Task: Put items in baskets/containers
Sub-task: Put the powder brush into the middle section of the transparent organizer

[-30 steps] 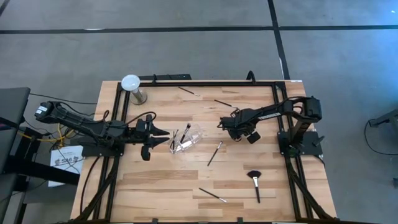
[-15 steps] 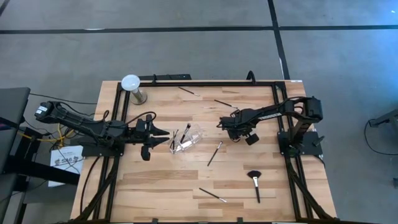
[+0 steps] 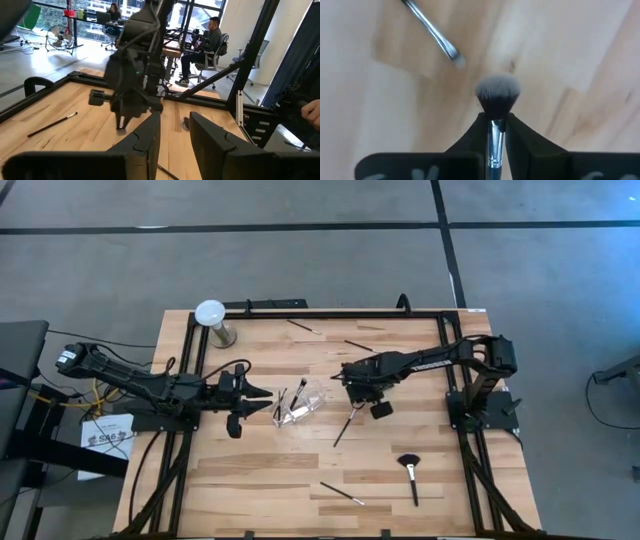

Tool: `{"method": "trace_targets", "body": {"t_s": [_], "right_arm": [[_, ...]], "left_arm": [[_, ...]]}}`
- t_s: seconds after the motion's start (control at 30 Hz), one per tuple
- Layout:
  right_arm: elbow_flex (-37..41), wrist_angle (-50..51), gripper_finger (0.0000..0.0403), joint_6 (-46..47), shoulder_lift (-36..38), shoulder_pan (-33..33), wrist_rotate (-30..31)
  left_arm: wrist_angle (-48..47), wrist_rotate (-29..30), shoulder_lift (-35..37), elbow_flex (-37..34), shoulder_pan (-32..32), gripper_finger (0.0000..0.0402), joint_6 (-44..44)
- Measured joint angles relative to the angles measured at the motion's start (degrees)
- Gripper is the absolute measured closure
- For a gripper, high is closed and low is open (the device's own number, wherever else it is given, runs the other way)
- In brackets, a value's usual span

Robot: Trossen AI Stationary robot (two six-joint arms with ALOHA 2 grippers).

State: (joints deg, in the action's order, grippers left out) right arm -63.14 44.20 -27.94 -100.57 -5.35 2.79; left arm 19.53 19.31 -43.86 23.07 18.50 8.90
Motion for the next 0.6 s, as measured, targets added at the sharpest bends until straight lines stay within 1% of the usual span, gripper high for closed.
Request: {"method": "trace_targets", "body": {"t_s": [0.17,0.23,0.33,0.5,0.6], "right_arm": [[-0.69,-2.01,0.0382,6.07,2.11,1.39,-2.70],[0.26,-4.11,0.0387,8.59,4.45,2.24,-3.09],[2.67,-9.14,0.0402,9.53,9.47,4.25,-3.00],[6.47,-12.83,0.0402,12.85,16.75,6.07,0.21],[8.09,-12.97,0.0401,14.79,18.47,6.73,2.98]], "left_arm": [[-0.08,0.00,0.00,0.00,0.00,0.0302,0.19],[-0.09,0.00,0.00,0.00,0.00,0.0302,0.20],[-0.15,0.00,0.00,0.00,0.00,0.0302,0.20],[-0.15,-0.02,0.00,0.00,0.30,0.0302,0.37],[0.03,-0.02,0.00,0.00,0.44,0.0302,0.38]]}}
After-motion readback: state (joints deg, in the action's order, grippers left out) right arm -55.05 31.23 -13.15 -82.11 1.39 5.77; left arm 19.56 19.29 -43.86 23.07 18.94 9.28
